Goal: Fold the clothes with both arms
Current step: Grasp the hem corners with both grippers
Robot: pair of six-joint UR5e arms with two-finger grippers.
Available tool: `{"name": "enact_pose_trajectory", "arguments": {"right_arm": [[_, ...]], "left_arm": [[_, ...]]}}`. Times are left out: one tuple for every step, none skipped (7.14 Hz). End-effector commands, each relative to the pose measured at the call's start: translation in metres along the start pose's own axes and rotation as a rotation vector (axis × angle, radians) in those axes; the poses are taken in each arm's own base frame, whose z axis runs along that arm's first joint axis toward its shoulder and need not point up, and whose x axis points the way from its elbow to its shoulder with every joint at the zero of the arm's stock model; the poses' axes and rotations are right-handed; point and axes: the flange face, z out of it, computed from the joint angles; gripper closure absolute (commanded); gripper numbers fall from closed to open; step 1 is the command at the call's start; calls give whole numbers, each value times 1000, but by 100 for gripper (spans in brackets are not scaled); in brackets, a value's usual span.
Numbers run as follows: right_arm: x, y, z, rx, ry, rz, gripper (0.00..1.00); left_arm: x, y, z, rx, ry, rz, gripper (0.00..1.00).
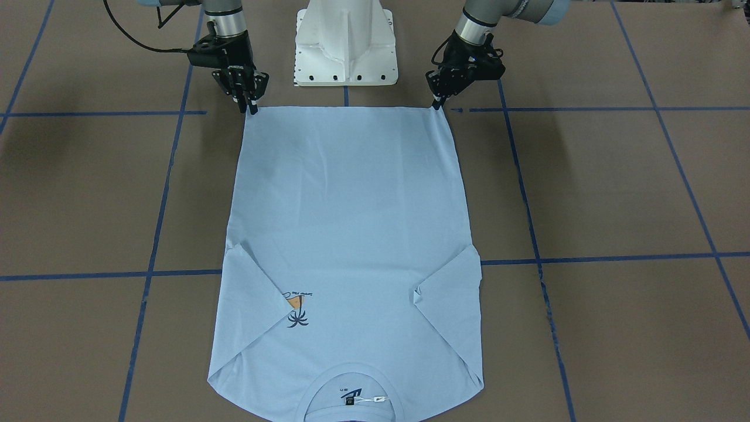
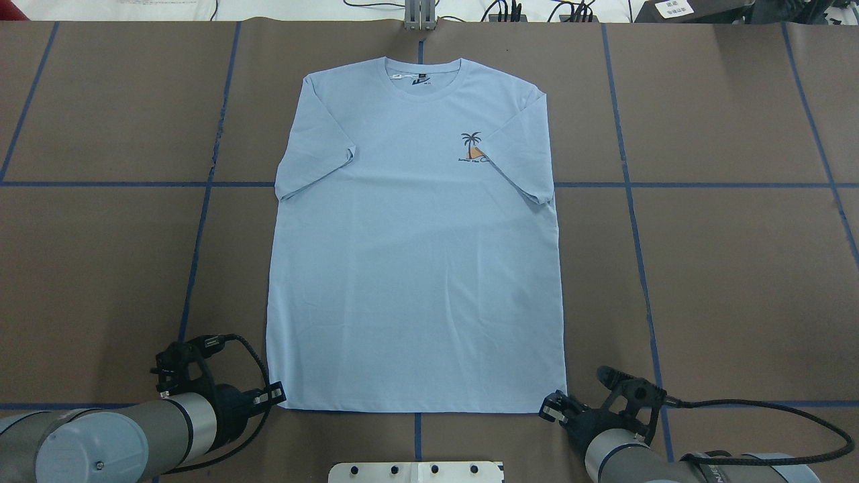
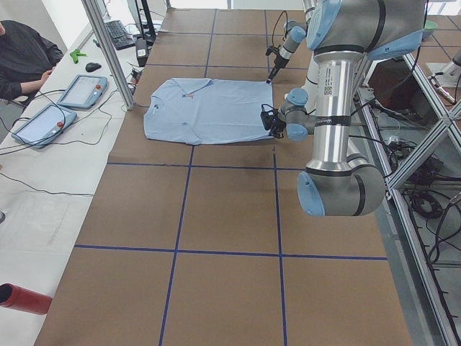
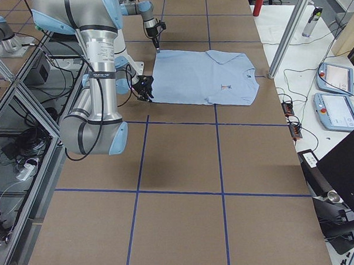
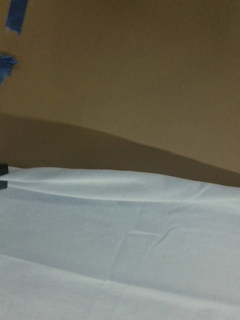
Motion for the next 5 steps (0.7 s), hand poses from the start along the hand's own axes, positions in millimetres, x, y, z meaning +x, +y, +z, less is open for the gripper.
{"name": "enact_pose_trajectory", "arguments": {"right_arm": [[-2, -1, -2, 0, -5, 4, 100], [-10, -11, -15, -5, -27, 17, 100], [-16, -35, -46, 0, -30, 30, 100], [-24, -48, -98, -21, 6, 5, 100], [-28, -65, -163, -86, 14, -5, 100]], "left_arm": [[1, 0, 0, 0, 1, 0, 100], [5, -1, -8, -5, 17, -2, 100], [21, -6, -49, -16, 63, -4, 100], [41, -5, -100, -65, 59, -4, 100], [62, -3, -171, -142, 57, -3, 100]]}}
